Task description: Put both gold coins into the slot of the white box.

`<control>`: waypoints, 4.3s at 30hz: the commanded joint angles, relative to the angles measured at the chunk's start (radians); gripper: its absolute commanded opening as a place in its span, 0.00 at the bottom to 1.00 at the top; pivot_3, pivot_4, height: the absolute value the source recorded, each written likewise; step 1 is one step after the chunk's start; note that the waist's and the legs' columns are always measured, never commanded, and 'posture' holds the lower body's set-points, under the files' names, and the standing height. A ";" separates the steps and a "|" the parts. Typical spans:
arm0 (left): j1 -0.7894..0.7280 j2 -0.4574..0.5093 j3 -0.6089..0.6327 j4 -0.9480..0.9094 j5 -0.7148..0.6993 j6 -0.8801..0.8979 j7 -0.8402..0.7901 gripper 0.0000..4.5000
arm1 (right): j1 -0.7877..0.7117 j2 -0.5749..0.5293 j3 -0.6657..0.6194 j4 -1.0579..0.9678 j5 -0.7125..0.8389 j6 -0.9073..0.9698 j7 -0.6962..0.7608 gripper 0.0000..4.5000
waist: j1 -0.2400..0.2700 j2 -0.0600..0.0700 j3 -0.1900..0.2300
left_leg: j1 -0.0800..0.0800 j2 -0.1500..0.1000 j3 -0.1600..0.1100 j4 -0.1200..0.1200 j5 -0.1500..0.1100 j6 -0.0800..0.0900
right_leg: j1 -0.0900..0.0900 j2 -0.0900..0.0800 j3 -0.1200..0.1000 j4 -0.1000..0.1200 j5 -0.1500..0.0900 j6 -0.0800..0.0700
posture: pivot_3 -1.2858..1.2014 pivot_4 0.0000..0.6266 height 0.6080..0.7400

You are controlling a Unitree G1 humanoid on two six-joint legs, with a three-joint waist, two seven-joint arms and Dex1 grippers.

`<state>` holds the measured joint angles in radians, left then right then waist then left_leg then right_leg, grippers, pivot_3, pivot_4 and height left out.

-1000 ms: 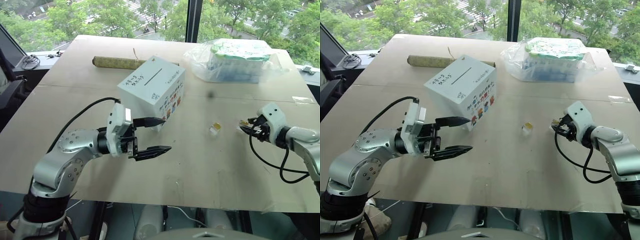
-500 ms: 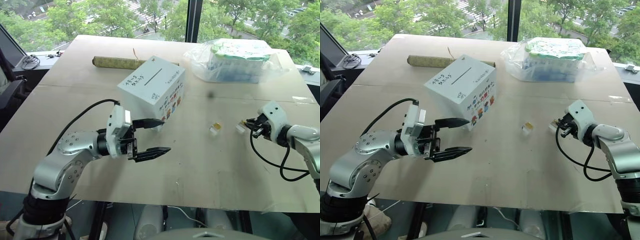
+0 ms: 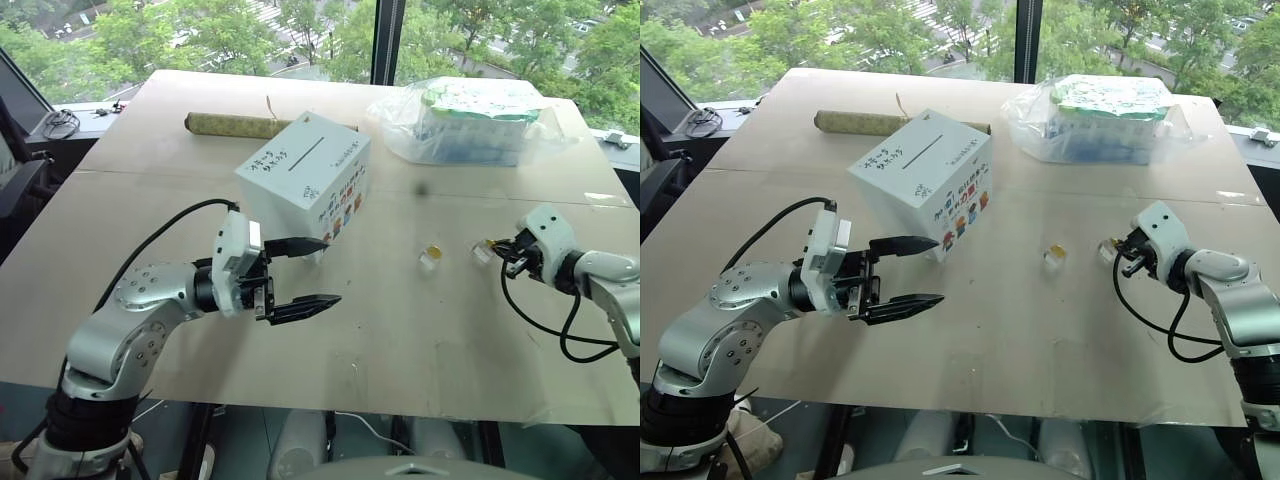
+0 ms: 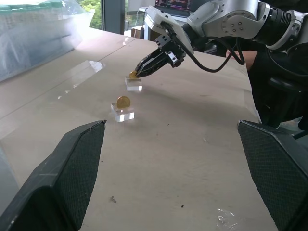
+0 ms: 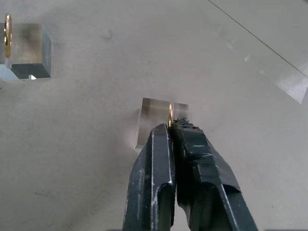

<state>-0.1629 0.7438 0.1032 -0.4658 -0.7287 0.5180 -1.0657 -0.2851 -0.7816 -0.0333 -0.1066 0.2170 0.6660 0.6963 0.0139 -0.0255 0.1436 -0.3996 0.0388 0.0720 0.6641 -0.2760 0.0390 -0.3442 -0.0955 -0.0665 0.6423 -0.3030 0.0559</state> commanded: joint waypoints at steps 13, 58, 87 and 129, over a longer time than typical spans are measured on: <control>-0.138 -0.051 -0.010 0.039 -0.128 0.144 0.074 1.00 | 0.045 0.034 -0.300 -0.280 0.278 0.143 -0.004 0.05 | 0.003 0.000 0.001 | 0.000 0.000 -0.001 0.000 0.000 0.000 | 0.000 0.000 0.000 0.000 0.000 0.000 | 0.52 0.24 1.00; -0.185 -0.054 -0.060 0.044 -0.066 0.131 0.003 1.00 | 0.044 0.055 -0.042 -0.131 0.036 0.082 -0.143 0.11 | 0.000 0.001 0.001 | 0.000 0.000 0.000 0.000 0.000 0.000 | 0.000 0.001 0.000 0.000 0.000 0.000 | 0.52 0.24 1.00; -0.170 -0.083 -0.067 0.091 -0.044 0.086 -0.003 1.00 | 0.024 0.083 -0.186 -0.200 0.139 0.165 -0.144 0.05 | 0.000 0.001 0.001 | 0.000 0.000 0.000 0.000 0.000 0.000 | 0.000 0.001 0.001 0.000 0.000 0.000 | 0.52 0.24 1.00; -0.177 -0.083 -0.070 0.081 -0.030 0.087 0.009 1.00 | 0.006 0.163 -0.060 -0.051 0.017 0.035 -0.221 0.38 | 0.000 0.001 0.002 | 0.000 0.000 0.000 0.000 0.000 0.000 | 0.000 0.001 0.001 0.000 0.000 0.000 | 0.52 0.24 1.00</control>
<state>-0.3395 0.6526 0.0040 -0.3444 -0.7469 0.6239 -1.0503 -0.2690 -0.6150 -0.0788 -0.1557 0.2449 0.7241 0.4798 0.0138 -0.0241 0.1453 -0.3996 0.0387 0.0721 0.6638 -0.2760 0.0389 -0.3442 -0.0949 -0.0660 0.6420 -0.3030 0.0561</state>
